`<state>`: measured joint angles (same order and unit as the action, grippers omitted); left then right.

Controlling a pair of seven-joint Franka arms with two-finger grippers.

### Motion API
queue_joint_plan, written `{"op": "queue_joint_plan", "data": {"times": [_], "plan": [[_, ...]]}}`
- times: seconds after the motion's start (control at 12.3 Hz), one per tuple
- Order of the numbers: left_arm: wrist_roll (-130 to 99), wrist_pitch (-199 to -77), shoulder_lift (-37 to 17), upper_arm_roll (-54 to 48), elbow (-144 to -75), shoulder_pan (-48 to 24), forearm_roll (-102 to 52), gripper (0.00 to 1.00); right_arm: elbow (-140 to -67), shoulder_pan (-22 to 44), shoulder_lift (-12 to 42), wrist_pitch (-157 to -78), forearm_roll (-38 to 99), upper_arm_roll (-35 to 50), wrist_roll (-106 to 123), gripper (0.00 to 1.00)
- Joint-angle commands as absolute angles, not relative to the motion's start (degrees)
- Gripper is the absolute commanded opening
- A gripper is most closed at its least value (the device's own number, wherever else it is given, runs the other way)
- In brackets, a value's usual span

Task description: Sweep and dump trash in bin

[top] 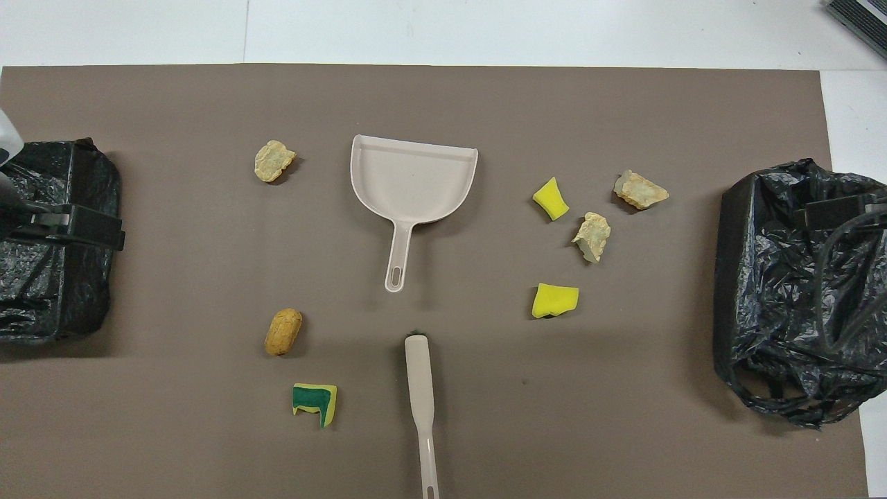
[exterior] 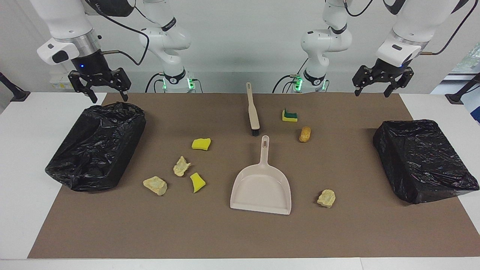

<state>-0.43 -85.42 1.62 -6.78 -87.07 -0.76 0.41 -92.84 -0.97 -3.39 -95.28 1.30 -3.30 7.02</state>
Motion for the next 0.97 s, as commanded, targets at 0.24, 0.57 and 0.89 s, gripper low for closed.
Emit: {"op": "queue_joint_plan", "data": {"times": [0.24,0.57,0.89], "plan": [[-1.05,-84.20,1.67,-7.56,-86.39,0.18,0.09,1.00,-92.02,-1.58,-3.43,-91.23,1.85,-3.34,6.24,1.00],[-1.41,-84.46,1.93,-7.56,-86.75,-0.43,0.09,1.00,-92.28,-1.49,-3.69,-91.67,1.85,-3.25,4.84,1.00],[-2.29,-86.73,6.57,-8.44,-94.10,-3.41,-0.35,1.00,-92.37,-1.49,-3.87,-90.97,1.67,-2.99,5.18,1.00]]}}
